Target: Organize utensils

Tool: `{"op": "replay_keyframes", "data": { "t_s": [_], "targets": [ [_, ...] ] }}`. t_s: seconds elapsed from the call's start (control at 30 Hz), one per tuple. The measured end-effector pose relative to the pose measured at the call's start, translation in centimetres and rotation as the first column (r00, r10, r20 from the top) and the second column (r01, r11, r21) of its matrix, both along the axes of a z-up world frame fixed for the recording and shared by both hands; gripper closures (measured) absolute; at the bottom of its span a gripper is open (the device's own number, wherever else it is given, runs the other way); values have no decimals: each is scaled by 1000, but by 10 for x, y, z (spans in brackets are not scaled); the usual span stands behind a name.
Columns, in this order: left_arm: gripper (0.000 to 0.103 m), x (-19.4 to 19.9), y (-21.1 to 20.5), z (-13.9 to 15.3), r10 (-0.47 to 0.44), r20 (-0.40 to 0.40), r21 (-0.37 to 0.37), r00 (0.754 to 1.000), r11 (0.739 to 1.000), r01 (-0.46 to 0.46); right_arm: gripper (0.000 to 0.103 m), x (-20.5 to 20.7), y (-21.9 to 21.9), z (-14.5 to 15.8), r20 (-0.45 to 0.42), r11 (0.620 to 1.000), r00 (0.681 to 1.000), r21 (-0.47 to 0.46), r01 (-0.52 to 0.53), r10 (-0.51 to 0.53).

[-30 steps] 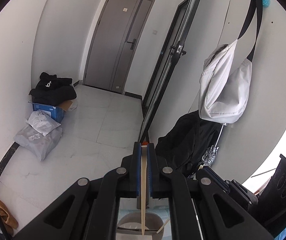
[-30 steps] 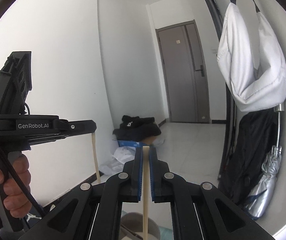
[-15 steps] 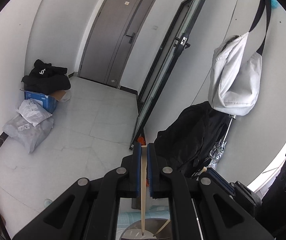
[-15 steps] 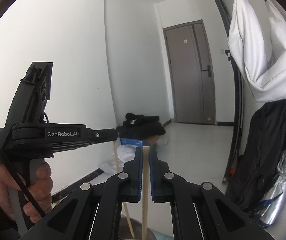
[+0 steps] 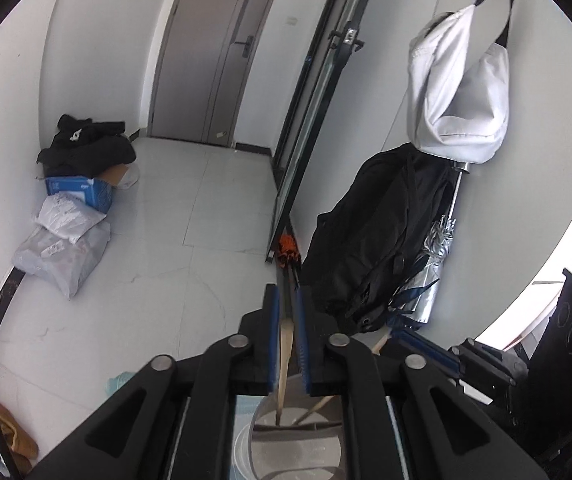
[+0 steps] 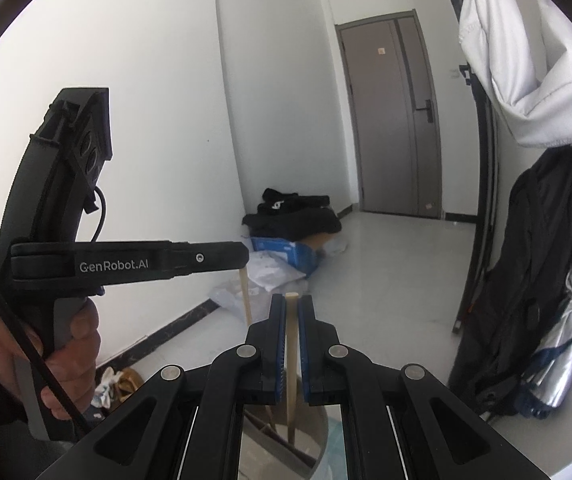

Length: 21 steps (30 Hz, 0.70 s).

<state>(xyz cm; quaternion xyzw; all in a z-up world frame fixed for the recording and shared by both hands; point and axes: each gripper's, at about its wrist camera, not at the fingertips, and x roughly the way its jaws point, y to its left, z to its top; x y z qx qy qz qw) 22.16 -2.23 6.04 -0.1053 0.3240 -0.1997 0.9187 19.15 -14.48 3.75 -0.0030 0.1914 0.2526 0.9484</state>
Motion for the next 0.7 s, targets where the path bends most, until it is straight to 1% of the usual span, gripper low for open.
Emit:
{"op": "replay_keyframes", "data": {
  "t_s": [0.03, 0.07, 0.1, 0.13, 0.17, 0.2, 0.27, 0.33, 0.37, 0.4, 0.47, 0.5, 0.53, 0.57, 0.63, 0.7],
  "targets": [
    [89, -3, 3, 1, 16, -3, -3, 1000, 1000, -16, 94, -1, 1, -1, -11, 1000, 1000, 3, -16, 16],
    [81, -6, 6, 4, 33, 0, -2, 999, 999, -33, 94, -4, 1, -1, -18, 1000, 1000, 5, -23, 23],
    [68, -10, 9, 8, 54, 5, 3, 999, 999, -54, 93, -8, 0, 0, -24, 1000, 999, 5, -24, 24],
    [62, -16, 12, 12, 75, 13, 5, 997, 997, -75, 90, -13, -1, 1, -31, 1000, 999, 10, -24, 24],
    [54, -22, 16, 16, 100, 23, 5, 995, 995, -100, 85, -14, -1, 2, -33, 1000, 999, 14, -18, 19],
    [47, -28, 19, 19, 122, 28, 6, 992, 993, -122, 83, -23, -7, 5, -32, 1000, 999, 20, -10, 10],
    [41, -40, 24, 27, 162, 31, 27, 986, 986, -163, 77, -37, -13, 10, -29, 999, 1000, 41, 2, 0],
    [40, -50, 27, 32, 204, 37, 50, 978, 977, -205, 70, -52, -19, 14, -27, 998, 999, 57, 20, -19],
    [36, -58, 28, 36, 217, 42, 60, 975, 974, -219, 67, -58, -22, 17, -26, 998, 999, 63, 28, -27],
    [30, -65, 28, 38, 230, 46, 68, 972, 970, -232, 65, -65, -25, 20, -27, 997, 999, 73, 38, -37],
    [23, -81, 29, 43, 268, 69, 68, 961, 960, -272, 56, -75, -30, 26, -32, 994, 998, 95, 60, -57],
    [20, -88, 30, 44, 277, 80, 65, 958, 957, -282, 55, -83, -33, 29, -32, 992, 997, 107, 71, -68],
    [18, -95, 31, 46, 283, 90, 64, 955, 955, -289, 51, -90, -35, 32, -29, 990, 996, 114, 84, -81],
    [17, -103, 30, 47, 289, 92, 68, 953, 953, -295, 45, -94, -36, 35, -28, 989, 995, 118, 94, -92],
    [17, -115, 30, 48, 290, 92, 66, 953, 953, -296, 37, -110, -40, 39, -28, 985, 994, 136, 109, -106],
    [11, -128, 29, 48, 297, 100, 62, 950, 951, -304, 37, -120, -41, 41, -31, 982, 993, 148, 117, -113]
  ]
}}
